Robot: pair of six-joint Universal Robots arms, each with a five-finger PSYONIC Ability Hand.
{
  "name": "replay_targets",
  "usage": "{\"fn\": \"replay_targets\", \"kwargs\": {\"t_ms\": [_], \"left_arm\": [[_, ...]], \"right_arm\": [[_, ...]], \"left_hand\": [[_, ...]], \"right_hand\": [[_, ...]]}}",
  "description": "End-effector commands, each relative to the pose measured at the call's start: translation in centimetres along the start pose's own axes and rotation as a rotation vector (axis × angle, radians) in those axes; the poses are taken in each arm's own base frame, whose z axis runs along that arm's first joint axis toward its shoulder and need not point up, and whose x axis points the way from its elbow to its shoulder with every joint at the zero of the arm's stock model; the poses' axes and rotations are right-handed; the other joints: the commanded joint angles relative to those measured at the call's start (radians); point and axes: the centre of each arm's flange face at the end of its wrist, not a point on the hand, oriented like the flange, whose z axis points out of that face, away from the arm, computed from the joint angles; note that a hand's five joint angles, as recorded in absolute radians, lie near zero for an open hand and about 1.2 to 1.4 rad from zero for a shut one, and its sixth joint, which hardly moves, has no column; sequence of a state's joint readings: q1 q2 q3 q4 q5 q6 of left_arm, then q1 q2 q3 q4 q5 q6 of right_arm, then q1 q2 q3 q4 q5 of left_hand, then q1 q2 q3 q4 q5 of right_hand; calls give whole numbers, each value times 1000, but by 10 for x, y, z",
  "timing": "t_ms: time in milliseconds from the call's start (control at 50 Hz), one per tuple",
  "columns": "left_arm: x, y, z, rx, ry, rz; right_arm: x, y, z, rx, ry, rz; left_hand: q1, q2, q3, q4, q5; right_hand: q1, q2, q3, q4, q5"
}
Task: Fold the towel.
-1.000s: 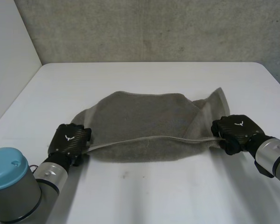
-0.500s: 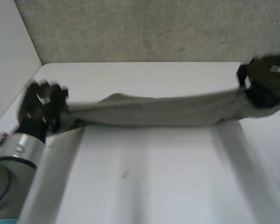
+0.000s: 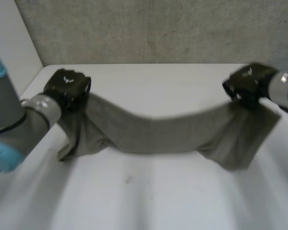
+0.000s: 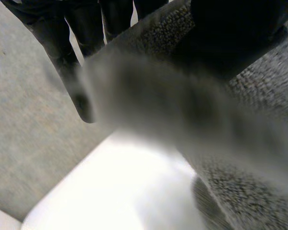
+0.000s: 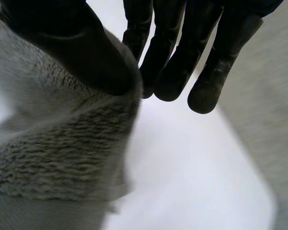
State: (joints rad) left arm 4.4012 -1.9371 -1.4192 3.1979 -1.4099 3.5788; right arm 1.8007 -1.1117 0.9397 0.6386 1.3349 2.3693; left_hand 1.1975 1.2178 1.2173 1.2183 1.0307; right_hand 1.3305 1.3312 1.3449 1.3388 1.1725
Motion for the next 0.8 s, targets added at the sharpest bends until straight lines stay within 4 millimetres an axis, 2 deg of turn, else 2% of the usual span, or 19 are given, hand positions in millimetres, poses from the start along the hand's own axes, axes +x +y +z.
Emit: {"fn": "replay_targets", "kwargs": {"t_ms": [20,80,100,140,220,260,320,360,380,400,420,460,480,520,540,580,620,700,800], "left_arm": [[-41,-67,62,295,-139,60],[-66,-119,72,521,-240,92],[-67,-120,72,522,-240,92],[-86,-159,70,704,-330,99],[-91,-168,68,777,-345,41],[-90,-163,69,777,-340,1],[-83,-138,77,697,-313,-61],[-71,-95,84,553,-272,-89],[-71,-95,84,552,-272,-90],[-61,-69,86,469,-244,-101],[-61,-69,86,468,-244,-101],[-44,-16,83,310,-202,-122],[-44,-16,83,309,-202,-122],[-19,34,71,150,-148,-146],[-19,35,71,149,-148,-146],[-7,56,63,79,-122,-155],[13,89,45,-39,-78,-159],[27,111,29,-119,-48,-150],[33,119,13,-144,-39,-118]], "right_arm": [[59,-69,40,414,393,-31],[77,-110,37,665,550,-50],[81,-126,33,759,608,-54],[81,-136,30,818,645,-64],[79,-136,30,816,651,-55],[65,-120,39,713,569,-37],[44,-92,51,558,445,-12],[31,-77,56,476,374,0],[31,-77,56,475,374,0],[18,-59,62,385,300,13],[3,-42,66,303,230,27],[-11,-24,68,225,163,41],[-25,-8,71,163,109,53],[-39,7,72,116,58,65],[-39,8,72,115,58,65],[-70,37,74,53,-45,82],[-85,51,74,35,-90,89],[-115,83,74,7,-149,105],[-117,95,72,13,-126,126]], "left_hand": [[199,178,179,178,191],[199,178,179,178,191],[199,178,179,178,191],[199,178,179,178,191],[199,178,179,178,191],[199,178,179,178,191],[199,178,179,178,191],[199,178,179,178,191],[199,178,179,178,191],[199,178,179,178,191],[199,178,179,178,191],[199,178,179,178,191],[199,178,179,178,191],[199,178,179,178,191],[199,178,179,178,191],[199,178,179,178,191],[199,178,179,178,191],[199,178,179,178,191],[199,178,179,178,191]], "right_hand": [[66,65,51,57,49],[66,65,51,57,49],[66,65,51,57,49],[66,65,51,57,49],[66,65,51,57,49],[66,65,51,57,49],[66,65,51,57,49],[66,65,51,57,49],[66,65,51,57,49],[66,65,51,57,49],[66,65,51,57,49],[66,65,51,57,49],[66,65,51,57,49],[66,65,51,57,49],[66,65,51,57,49],[66,65,51,57,49],[66,65,51,57,49],[66,65,51,57,49],[66,65,51,57,49]]}}
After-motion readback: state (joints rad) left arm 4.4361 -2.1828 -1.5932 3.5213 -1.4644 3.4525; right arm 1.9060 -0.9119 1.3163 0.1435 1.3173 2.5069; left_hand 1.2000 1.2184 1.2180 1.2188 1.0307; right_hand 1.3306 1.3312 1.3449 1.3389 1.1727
